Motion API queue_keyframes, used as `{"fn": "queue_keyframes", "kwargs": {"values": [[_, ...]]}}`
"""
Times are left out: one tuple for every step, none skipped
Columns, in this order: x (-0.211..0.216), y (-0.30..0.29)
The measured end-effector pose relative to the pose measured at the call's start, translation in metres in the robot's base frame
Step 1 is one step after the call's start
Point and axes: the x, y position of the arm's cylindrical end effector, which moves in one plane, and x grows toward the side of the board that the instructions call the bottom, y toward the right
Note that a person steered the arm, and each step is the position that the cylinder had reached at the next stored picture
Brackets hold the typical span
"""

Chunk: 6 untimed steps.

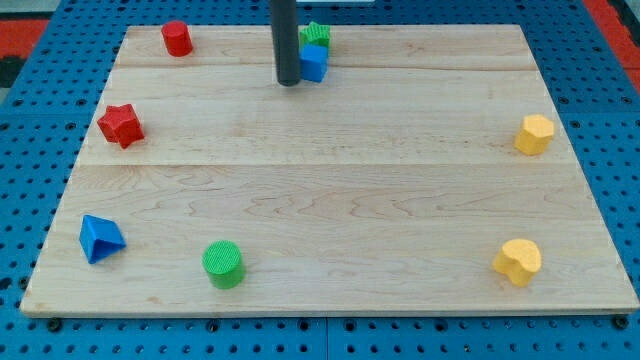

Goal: Move blue cube to left side of the green star

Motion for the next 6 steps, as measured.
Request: {"fn": "queue_keyframes", "kwargs": {"values": [[-0.001, 0.087], [-0.041, 0.072], [-0.052, 0.002], [-0.051, -0.062], [-0.021, -0.055], [-0.015, -0.112]]}}
